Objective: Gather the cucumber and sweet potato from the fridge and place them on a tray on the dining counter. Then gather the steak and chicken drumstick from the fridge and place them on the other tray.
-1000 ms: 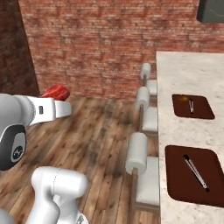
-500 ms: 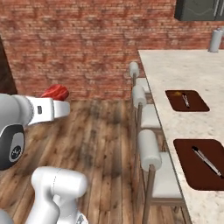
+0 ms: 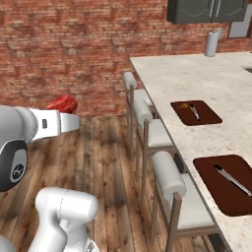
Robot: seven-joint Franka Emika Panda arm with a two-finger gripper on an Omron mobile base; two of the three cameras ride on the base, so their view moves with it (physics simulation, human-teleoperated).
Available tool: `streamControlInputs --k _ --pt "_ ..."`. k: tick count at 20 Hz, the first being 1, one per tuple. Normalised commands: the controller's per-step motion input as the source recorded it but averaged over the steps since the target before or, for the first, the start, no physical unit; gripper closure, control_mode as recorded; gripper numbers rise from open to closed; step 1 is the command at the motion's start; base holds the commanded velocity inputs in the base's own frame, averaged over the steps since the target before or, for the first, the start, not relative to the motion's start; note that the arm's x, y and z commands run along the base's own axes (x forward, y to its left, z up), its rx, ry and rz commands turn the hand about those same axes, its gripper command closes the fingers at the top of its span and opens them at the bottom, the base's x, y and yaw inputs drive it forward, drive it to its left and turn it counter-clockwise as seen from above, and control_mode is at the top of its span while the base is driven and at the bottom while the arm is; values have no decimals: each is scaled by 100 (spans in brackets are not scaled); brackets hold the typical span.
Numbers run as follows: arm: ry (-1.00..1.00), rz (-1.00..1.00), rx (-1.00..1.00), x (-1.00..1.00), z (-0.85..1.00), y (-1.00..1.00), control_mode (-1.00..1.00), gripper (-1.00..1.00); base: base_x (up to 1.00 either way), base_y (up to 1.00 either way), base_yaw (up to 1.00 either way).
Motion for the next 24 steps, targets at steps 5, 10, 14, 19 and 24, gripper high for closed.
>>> streamControlInputs --k 5,10,14,19,24 --pt "0 0 0 0 0 0 100 100 44 48 -33" --pt "0 0 0 0 0 0 100 100 42 54 -34" --pt "0 0 0 0 0 0 100 100 38 47 -33" --pt "0 0 0 0 0 0 100 100 34 45 -33" --pt "0 0 0 0 0 0 100 100 24 49 -31"
